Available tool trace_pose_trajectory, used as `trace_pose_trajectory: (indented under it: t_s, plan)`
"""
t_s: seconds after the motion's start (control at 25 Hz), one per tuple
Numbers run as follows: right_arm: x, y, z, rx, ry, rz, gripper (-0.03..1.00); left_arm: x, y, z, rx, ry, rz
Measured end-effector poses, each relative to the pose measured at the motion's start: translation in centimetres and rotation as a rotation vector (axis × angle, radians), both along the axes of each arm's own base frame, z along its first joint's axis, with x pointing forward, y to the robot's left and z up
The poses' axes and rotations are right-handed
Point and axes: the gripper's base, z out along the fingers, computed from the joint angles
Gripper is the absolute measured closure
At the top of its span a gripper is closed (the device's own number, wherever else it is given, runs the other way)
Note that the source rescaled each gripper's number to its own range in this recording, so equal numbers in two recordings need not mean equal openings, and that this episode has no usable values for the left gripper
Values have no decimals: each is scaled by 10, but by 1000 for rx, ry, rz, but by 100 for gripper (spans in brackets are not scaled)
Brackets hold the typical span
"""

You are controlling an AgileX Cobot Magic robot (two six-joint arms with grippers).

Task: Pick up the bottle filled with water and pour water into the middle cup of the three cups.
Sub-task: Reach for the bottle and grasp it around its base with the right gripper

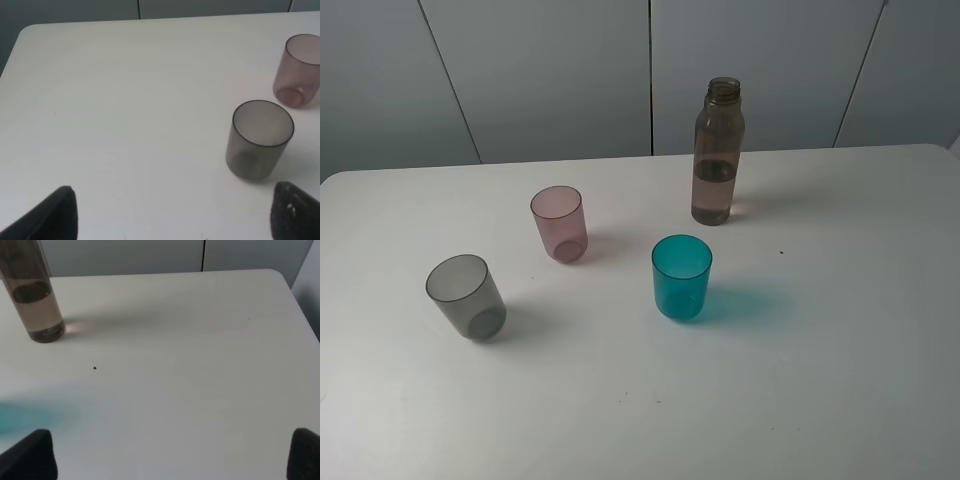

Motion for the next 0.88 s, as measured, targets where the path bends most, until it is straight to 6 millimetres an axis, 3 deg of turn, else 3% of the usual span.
trace_pose_trajectory:
  t_s: [0.88]
  plan:
    - [0, 0, 0, 0, 0, 0, -3, 0, 0, 0, 0, 0, 0]
